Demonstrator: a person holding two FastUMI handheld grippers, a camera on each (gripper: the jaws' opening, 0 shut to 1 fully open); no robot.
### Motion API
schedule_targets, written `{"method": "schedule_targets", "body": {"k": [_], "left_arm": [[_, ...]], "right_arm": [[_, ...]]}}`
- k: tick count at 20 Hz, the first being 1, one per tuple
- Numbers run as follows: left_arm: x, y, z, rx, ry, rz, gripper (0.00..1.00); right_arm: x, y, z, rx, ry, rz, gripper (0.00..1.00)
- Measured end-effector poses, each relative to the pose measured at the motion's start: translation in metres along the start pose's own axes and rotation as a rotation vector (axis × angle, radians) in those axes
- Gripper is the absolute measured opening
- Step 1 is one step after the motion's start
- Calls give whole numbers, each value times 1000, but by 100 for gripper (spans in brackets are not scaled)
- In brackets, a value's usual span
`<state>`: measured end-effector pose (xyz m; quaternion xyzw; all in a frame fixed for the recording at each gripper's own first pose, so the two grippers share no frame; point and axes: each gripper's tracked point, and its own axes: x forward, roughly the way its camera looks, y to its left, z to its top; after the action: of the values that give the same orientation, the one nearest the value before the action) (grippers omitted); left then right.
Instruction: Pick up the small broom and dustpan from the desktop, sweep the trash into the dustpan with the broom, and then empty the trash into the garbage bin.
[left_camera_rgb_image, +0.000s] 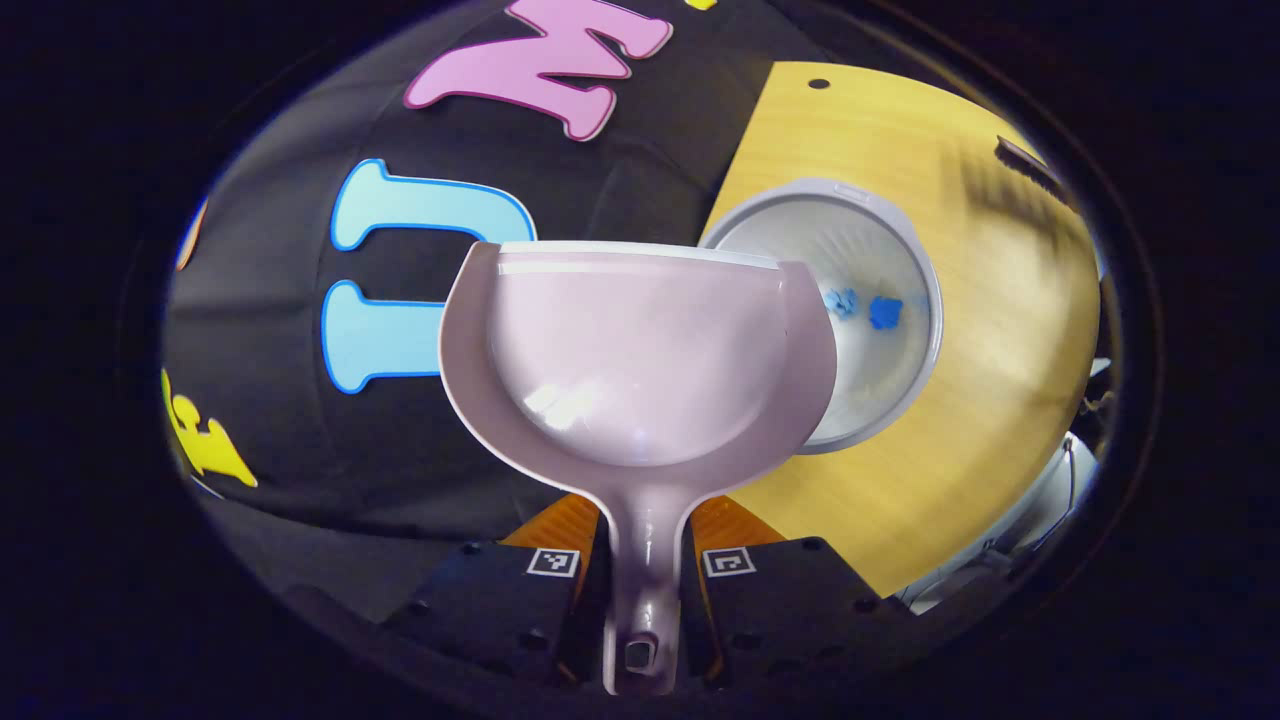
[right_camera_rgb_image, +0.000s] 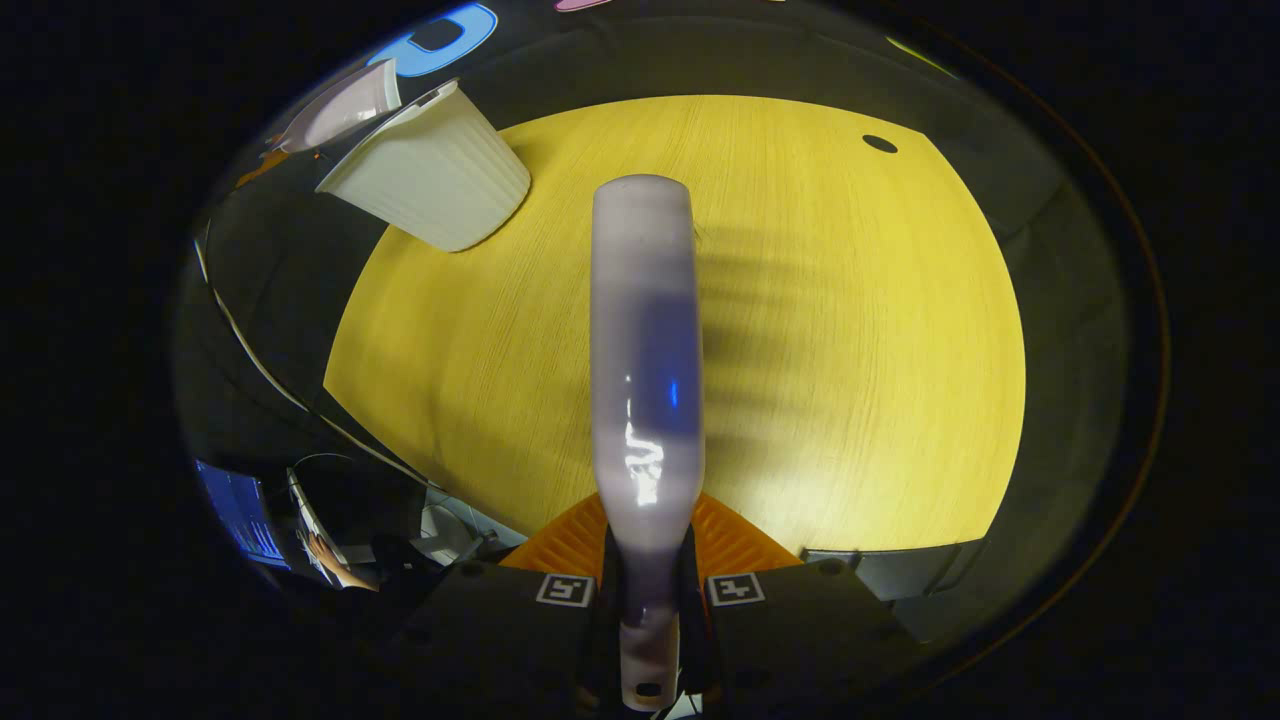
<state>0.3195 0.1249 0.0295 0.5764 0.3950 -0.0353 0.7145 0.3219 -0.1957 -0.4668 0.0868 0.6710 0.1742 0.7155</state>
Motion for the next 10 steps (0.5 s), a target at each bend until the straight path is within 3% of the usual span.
{"method": "schedule_targets", "body": {"k": [4,7,10], "left_arm": [[-31,-15,42,-350,-238,34,28],[-59,-61,89,-577,-393,-111,28],[-83,-144,147,-760,-498,-304,28]], "right_arm": [[-11,-7,22,55,-86,-16,27],[-25,-11,38,76,-123,-21,27],[-29,-16,43,46,-142,-61,27]]}}
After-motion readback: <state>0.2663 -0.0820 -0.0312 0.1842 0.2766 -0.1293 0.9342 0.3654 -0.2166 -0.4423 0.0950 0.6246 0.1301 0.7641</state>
